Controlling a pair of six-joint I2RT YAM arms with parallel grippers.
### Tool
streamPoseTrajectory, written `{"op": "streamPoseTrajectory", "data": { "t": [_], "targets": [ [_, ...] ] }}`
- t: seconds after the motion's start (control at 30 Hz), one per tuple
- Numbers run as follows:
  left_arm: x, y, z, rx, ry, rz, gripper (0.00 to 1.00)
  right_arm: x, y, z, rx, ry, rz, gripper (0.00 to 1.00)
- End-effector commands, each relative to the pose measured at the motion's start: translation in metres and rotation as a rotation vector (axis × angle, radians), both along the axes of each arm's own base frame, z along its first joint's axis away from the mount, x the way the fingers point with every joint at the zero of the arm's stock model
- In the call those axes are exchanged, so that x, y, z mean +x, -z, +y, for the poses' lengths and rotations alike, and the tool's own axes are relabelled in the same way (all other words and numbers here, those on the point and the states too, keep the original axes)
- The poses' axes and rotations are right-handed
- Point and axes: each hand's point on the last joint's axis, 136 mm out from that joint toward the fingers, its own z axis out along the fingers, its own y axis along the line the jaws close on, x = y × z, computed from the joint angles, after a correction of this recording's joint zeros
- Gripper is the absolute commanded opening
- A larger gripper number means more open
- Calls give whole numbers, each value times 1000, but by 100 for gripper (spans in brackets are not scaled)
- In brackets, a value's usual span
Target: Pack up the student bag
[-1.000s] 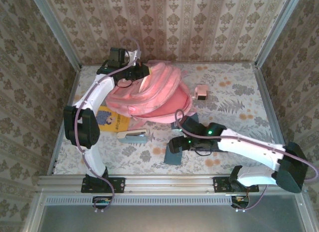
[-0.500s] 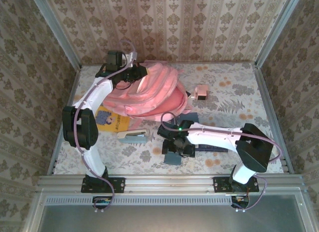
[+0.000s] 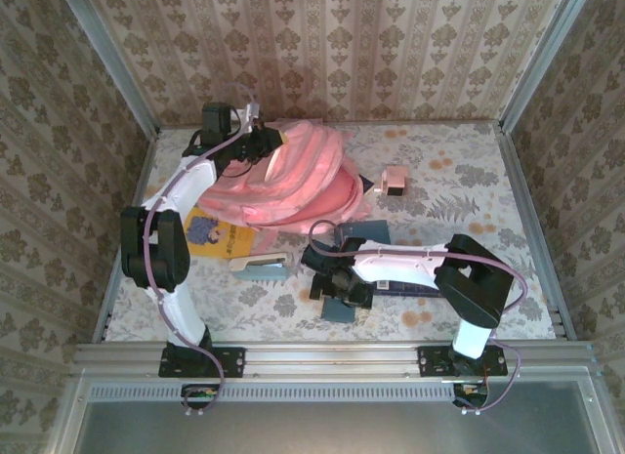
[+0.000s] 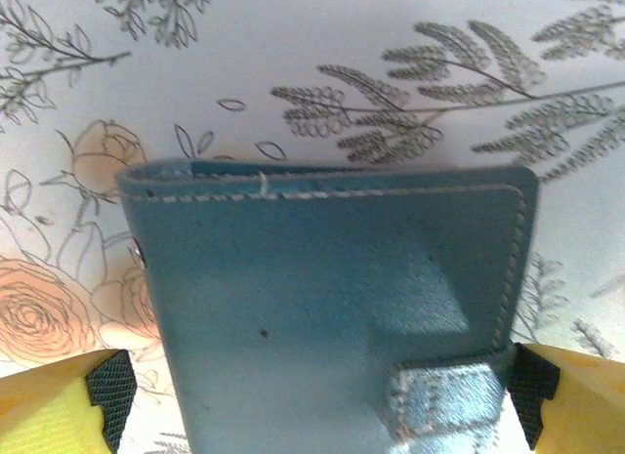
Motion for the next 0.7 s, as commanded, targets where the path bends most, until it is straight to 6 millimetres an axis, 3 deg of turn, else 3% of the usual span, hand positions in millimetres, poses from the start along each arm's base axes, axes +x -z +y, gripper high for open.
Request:
{"op": "streamPoseTrajectory", "data": {
  "t": [0.0,0.27,0.47,0.67],
  "targets": [
    [0,-33,2,-44,8,-87,0,-1,18,-3,6,-8,24,100],
    [-1,-35,3,-44,9,-90,0,-2,39,-10,-56,-26,60,100],
    [-1,-33,3,-45,8,-83,0,-2,36,-43,-246,-28,60,93],
    [-1,-34,4,-43,7,-88,0,-2,35,-49,-268,-35,50,86]
  ]
}}
